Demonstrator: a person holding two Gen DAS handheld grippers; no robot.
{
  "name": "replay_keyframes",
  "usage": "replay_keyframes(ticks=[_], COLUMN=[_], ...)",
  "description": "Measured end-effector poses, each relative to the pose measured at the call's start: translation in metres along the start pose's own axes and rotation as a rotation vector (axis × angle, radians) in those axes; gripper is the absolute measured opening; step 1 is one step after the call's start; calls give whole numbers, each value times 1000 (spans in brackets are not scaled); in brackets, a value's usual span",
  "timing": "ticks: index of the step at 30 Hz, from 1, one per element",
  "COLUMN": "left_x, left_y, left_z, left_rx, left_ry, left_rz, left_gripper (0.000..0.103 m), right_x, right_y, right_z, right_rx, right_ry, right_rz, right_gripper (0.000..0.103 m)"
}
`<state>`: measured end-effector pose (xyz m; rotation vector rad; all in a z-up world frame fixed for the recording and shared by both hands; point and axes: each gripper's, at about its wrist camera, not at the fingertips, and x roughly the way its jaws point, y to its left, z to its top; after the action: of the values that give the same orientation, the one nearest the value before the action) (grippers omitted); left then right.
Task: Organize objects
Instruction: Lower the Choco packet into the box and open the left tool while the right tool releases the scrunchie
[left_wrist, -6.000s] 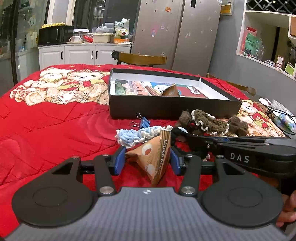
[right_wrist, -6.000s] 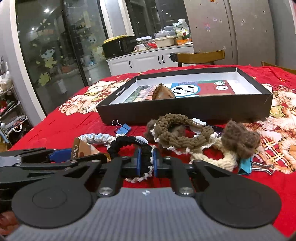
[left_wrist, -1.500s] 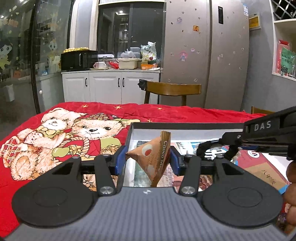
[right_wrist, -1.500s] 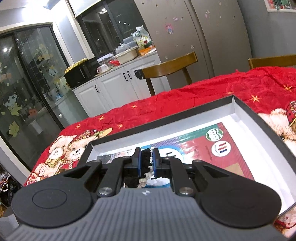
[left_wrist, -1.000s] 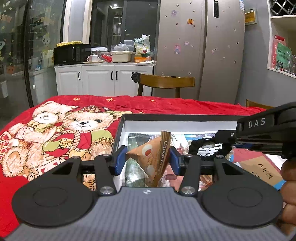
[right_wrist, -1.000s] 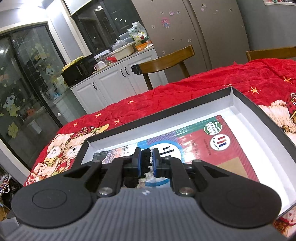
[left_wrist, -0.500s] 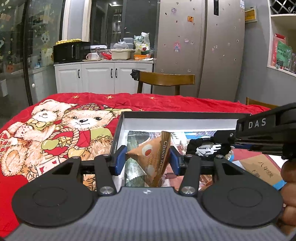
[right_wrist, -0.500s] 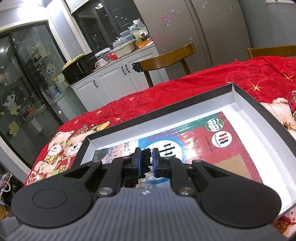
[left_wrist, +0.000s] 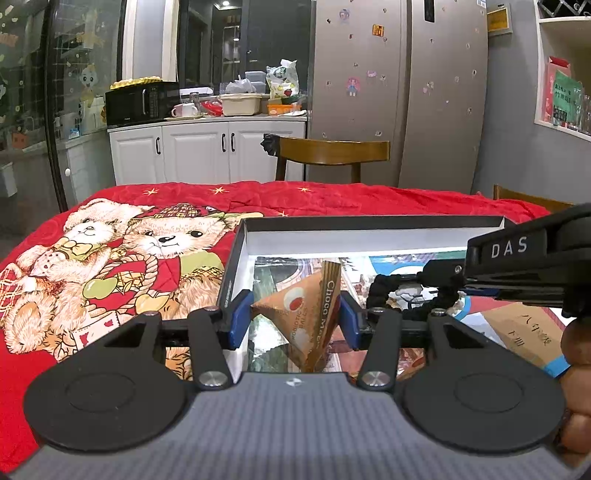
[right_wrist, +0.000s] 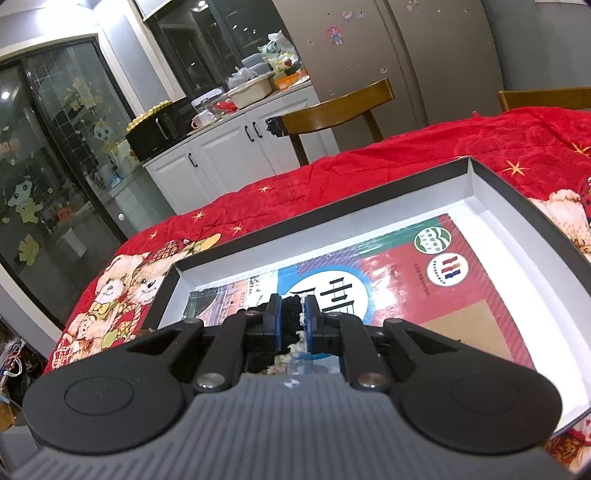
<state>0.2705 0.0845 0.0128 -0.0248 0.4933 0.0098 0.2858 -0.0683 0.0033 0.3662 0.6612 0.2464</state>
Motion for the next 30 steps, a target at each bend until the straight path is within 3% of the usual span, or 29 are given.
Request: replay_keyframes(ticks=[6,10,11,13,16,23,30], left_x=[0,-9,-13,-23,-40,-99,-184], left_y=[4,7,8,12,16,36,49], left_z=[0,1,3,7,20,61,87], left_rx=[-17,-33,-38,-49,-50,-113,-136], left_ry=[1,-40,-58,-105,-150,-250,-376], left_rz=[-36,-59,-70,-91,-111,-143,-162], left_gripper=[62,65,65,65,66,73,79], right_x=[-2,-11,-15,-24,-39,-91,-167], right_y=[2,3,4,8,9,24,48], right_z=[1,9,11,14,19,34,27], right_rx=[-12,-4,-5,-9,-7,-45,-180], right_ry=[4,5,-9,-42,-94,-197,-349], right_rz=[9,68,82,88,122,186,171], right_gripper=[22,47,48,65,75,83,92])
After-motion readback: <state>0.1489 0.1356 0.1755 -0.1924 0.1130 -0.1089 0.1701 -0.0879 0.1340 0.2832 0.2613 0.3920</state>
